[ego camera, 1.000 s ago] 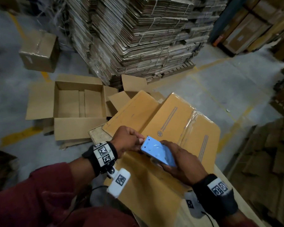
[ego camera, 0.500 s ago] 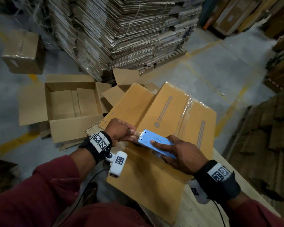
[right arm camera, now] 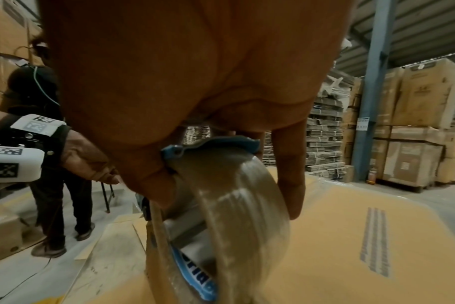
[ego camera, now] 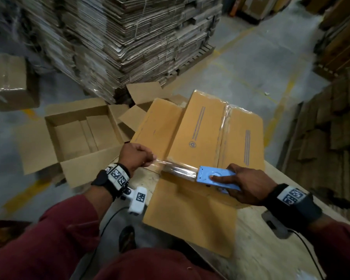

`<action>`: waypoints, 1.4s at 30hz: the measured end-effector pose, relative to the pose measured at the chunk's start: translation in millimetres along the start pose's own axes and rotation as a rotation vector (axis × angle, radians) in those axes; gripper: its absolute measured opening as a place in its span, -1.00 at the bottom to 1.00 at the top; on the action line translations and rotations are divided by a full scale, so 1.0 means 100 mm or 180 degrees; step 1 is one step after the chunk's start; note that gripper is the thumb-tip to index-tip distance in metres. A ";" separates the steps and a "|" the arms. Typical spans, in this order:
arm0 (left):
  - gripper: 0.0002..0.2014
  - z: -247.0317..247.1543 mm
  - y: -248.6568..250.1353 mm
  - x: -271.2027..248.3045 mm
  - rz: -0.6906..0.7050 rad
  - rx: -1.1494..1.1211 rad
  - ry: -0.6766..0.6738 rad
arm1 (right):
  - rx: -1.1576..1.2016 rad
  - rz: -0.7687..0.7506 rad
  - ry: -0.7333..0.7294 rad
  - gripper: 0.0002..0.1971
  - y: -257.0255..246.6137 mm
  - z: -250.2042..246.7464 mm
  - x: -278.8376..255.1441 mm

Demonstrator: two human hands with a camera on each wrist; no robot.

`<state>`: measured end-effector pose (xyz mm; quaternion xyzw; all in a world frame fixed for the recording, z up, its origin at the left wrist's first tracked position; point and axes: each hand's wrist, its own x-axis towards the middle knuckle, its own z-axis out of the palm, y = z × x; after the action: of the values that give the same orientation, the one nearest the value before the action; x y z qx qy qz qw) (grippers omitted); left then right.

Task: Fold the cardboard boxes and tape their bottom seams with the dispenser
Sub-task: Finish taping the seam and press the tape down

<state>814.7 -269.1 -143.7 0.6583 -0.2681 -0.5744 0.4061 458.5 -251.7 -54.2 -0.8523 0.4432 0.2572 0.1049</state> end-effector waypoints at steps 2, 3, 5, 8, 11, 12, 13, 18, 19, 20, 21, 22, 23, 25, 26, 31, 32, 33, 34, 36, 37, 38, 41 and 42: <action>-0.80 0.07 -0.08 0.03 0.0055 0.0105 0.0178 | 0.0018 0.0062 -0.0003 -0.44 0.02 0.05 0.00; -0.81 0.11 -0.11 0.05 0.0071 0.0141 0.0230 | 0.0046 0.0097 0.0014 -0.45 0.02 0.06 0.00; -0.82 0.18 -0.12 0.09 0.0110 0.0152 0.0283 | 0.0081 0.0191 0.0035 -0.44 0.03 0.06 0.02; -0.83 0.25 -0.12 0.16 0.0158 0.0186 0.0379 | 0.0119 0.0365 0.0056 -0.41 0.06 0.03 0.05; -0.84 0.28 -0.11 0.22 0.0176 0.0340 0.0435 | 0.0097 0.0469 0.0022 -0.41 0.05 0.01 0.10; -0.84 0.29 -0.12 0.24 0.0184 0.0396 0.0436 | 0.0084 0.0498 -0.0020 -0.42 0.04 0.00 0.11; -0.84 0.30 -0.13 0.25 0.0189 0.0432 0.0438 | 0.0068 0.0519 -0.0056 -0.43 0.03 -0.01 0.13; -0.84 0.32 -0.22 0.30 0.0194 0.0451 0.0467 | -0.0011 0.0517 -0.0097 -0.44 0.00 -0.05 0.18; -0.84 0.32 -0.24 0.31 0.0214 0.0406 0.0480 | -0.0022 0.0522 -0.0087 -0.44 -0.02 -0.06 0.19; -0.85 0.32 -0.26 0.31 0.0251 0.0351 0.0498 | -0.0024 0.0532 -0.0067 -0.43 -0.04 -0.06 0.20; -0.85 0.32 -0.29 0.31 0.0285 0.0298 0.0525 | -0.0020 0.0544 -0.0047 -0.43 -0.06 -0.07 0.22; -0.86 0.32 -0.30 0.31 0.0320 0.0253 0.0554 | -0.0017 0.0556 -0.0036 -0.43 -0.08 -0.07 0.23; -0.86 0.33 -0.32 0.32 0.0348 0.0226 0.0576 | -0.0007 0.0569 -0.0037 -0.44 -0.09 -0.07 0.24; -0.86 0.33 -0.34 0.33 0.0423 0.0205 0.0598 | 0.0033 0.0605 -0.0050 -0.44 -0.09 -0.06 0.25; -0.86 0.33 -0.35 0.34 0.0470 0.0213 0.0601 | 0.0047 0.0623 -0.0052 -0.44 -0.09 -0.06 0.24; -0.86 0.36 -0.40 0.41 0.0409 0.0212 0.0607 | -0.0014 0.0666 -0.0080 -0.44 -0.11 -0.06 0.27; -0.85 0.37 -0.41 0.43 0.0374 0.0194 0.0608 | -0.0035 0.0658 -0.0093 -0.44 -0.12 -0.06 0.29; -0.85 0.38 -0.43 0.45 0.0329 0.0193 0.0614 | -0.0049 0.0648 -0.0109 -0.44 -0.13 -0.06 0.30; -0.84 0.39 -0.45 0.47 0.0296 0.0194 0.0621 | -0.0055 0.0639 -0.0124 -0.44 -0.13 -0.07 0.32; -0.84 0.40 -0.50 0.51 0.0236 0.0199 0.0601 | -0.0062 0.0625 -0.0146 -0.44 -0.14 -0.08 0.33; -0.84 0.41 -0.53 0.52 0.0190 0.0184 0.0572 | -0.0089 0.0615 -0.0154 -0.44 -0.14 -0.08 0.33; -0.84 0.42 -0.56 0.54 0.0144 0.0152 0.0531 | -0.0145 0.0596 -0.0161 -0.43 -0.14 -0.08 0.33; -0.82 0.45 -0.64 0.58 -0.0077 -0.0008 0.0392 | -0.0419 0.0433 -0.0205 -0.38 -0.14 -0.06 0.33; -0.81 0.46 -0.67 0.59 -0.0154 -0.0101 0.0336 | -0.0447 0.0350 -0.0252 -0.36 -0.13 -0.06 0.34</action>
<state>773.7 -293.0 -232.5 0.6874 -0.2211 -0.5528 0.4160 487.1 -270.0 -67.8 -0.8211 0.4657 0.3265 0.0480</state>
